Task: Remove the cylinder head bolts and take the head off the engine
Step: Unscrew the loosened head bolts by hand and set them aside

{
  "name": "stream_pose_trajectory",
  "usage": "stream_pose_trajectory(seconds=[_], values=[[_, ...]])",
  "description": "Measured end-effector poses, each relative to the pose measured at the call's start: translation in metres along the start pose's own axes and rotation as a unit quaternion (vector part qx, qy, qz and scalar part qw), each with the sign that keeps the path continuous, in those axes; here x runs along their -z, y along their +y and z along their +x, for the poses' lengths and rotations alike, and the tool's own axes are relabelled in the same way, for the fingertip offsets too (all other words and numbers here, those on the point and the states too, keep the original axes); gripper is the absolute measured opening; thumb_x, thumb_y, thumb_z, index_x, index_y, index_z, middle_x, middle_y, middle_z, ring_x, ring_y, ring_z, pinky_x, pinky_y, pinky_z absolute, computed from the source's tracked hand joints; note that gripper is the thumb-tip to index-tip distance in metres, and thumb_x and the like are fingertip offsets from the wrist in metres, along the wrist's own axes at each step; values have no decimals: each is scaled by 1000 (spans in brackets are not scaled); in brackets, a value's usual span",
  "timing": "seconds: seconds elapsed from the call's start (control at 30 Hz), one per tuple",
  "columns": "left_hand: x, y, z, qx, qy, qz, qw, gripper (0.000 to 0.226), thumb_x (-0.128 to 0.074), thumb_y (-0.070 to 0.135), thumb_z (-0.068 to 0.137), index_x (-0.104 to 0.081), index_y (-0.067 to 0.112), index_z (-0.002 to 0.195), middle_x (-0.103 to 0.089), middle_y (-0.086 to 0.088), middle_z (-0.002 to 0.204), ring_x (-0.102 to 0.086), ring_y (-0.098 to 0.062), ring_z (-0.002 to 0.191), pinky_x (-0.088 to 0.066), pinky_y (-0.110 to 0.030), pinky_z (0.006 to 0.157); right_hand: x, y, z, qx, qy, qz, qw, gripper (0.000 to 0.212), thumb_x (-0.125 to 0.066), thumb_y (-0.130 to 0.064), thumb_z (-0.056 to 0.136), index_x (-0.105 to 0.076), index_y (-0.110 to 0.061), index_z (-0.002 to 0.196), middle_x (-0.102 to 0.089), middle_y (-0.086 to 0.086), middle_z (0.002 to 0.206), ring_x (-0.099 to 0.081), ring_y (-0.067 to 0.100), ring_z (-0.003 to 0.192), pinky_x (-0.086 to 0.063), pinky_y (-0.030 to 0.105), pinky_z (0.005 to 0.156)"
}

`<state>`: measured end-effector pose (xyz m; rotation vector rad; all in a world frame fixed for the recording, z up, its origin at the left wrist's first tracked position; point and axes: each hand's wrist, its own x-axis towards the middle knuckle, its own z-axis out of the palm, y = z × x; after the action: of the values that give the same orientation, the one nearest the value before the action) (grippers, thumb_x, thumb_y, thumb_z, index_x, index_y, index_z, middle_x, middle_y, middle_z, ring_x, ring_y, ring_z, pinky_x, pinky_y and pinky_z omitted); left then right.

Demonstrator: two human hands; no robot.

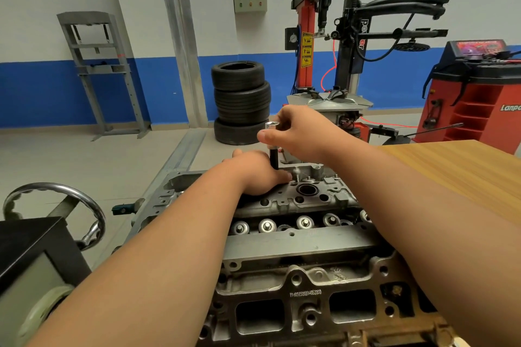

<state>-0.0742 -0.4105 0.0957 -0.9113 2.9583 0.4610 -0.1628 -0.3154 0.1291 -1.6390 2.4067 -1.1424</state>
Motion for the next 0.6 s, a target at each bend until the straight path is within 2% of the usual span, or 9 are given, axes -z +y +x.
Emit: stream_pose_trajectory(seconds=[0.07,0.13,0.2,0.27,0.33,0.4,0.47,0.53,0.6], values=[[0,-1,1,-6,6,5,1000,49,-44,61,92,-56,23,120,-40,-2,87,-34,-34,127,-35,-49,104,0,1,1,20,6,12,1000,15,-68,-37,87,-56,-27,84,-64,-13,71,-57,-5,58,-39,16,53],[-1,-2,2,9,2,5,1000,44,-43,64,91,-54,23,103,-42,-5,87,-34,-33,125,-36,-49,103,0,1,1,31,-8,32,999,13,-64,-27,90,-63,-22,103,-69,-11,76,-61,-8,67,-43,12,61],[-1,-4,4,23,-5,3,1000,50,-43,68,89,-52,19,96,-44,-6,88,-37,-31,122,-38,-47,99,2,-1,0,30,-28,86,995,26,-58,-15,91,-62,-17,117,-71,-5,84,-67,4,80,-50,18,75],[-2,-4,5,19,-5,5,1000,51,-44,69,88,-54,19,97,-43,-2,84,-38,-29,119,-40,-45,96,2,-3,-1,22,-58,168,984,29,-50,-4,89,-61,-16,114,-71,-2,87,-68,14,85,-54,25,77],[-2,-3,4,8,-8,3,1000,49,-43,67,89,-57,23,105,-40,2,81,-37,-29,120,-39,-42,93,1,-3,-1,10,-67,156,985,26,-51,-9,88,-60,-20,110,-70,-4,91,-67,7,80,-51,22,71],[0,-1,2,-6,-11,-2,1000,51,-42,63,92,-58,22,119,-36,4,78,-38,-31,122,-35,-42,94,-2,-3,1,11,-18,36,999,17,-62,-31,88,-57,-23,103,-65,-10,87,-62,-1,71,-44,19,61],[0,0,2,-17,-8,-11,1000,54,-42,60,94,-56,20,127,-36,3,78,-38,-33,125,-34,-43,99,-4,-1,3,13,46,-31,998,29,-68,-46,83,-55,-21,91,-62,-13,72,-56,-1,65,-39,21,55],[1,0,2,-16,-6,-19,1000,55,-43,61,93,-56,21,128,-38,2,82,-38,-34,126,-36,-43,100,-4,-1,4,14,69,-25,997,29,-70,-46,82,-55,-21,85,-63,-11,68,-56,1,63,-40,22,55],[0,-1,2,-21,-5,-21,1000,52,-44,61,92,-59,23,124,-39,4,79,-38,-33,124,-35,-40,95,-3,1,5,28,57,-17,998,18,-69,-36,85,-60,-21,89,-62,-12,70,-58,-5,61,-41,14,55]])
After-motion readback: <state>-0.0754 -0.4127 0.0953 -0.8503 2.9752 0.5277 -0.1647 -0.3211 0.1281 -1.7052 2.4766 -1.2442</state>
